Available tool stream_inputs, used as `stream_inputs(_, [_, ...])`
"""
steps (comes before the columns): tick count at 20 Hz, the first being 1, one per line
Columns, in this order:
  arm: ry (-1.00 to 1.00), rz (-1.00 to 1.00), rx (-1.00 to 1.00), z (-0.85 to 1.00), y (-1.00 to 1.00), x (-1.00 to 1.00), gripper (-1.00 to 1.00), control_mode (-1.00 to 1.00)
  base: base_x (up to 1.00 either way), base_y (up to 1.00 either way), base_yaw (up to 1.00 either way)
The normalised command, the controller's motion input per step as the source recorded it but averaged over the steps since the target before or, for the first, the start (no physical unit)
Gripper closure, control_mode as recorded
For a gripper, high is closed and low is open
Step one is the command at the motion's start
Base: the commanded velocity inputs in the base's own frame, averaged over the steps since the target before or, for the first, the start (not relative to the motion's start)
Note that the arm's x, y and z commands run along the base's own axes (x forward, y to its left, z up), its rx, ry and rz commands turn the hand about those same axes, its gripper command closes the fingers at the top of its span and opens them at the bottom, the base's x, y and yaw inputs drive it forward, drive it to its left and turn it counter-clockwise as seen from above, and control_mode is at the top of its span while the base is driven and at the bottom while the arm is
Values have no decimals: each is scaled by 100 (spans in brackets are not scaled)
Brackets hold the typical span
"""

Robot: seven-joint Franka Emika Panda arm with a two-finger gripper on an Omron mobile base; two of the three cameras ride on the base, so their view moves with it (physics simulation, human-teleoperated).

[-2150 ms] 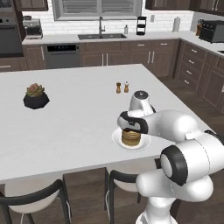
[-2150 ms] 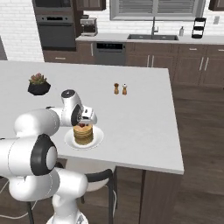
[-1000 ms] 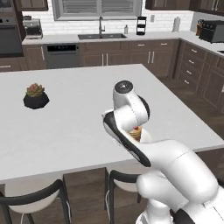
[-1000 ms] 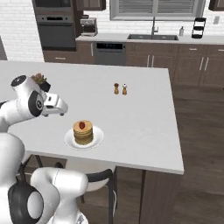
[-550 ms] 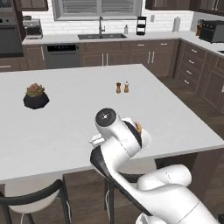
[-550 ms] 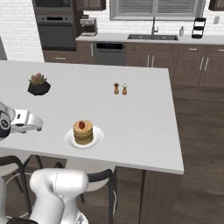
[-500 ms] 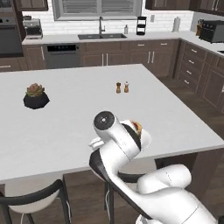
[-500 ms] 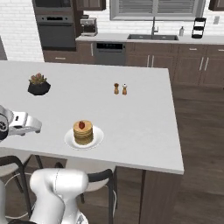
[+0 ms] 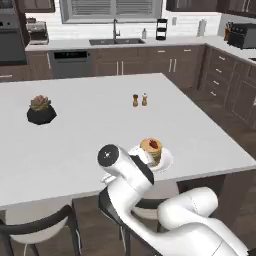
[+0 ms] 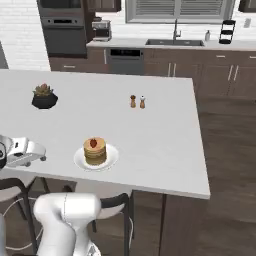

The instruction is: Take the strawberry from the fridge and place it on top of the pancake, located on the dining counter.

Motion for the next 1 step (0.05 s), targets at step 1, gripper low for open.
stream_inputs(1, [0,0,0,-4,0,0,-100,-100,0,0,0])
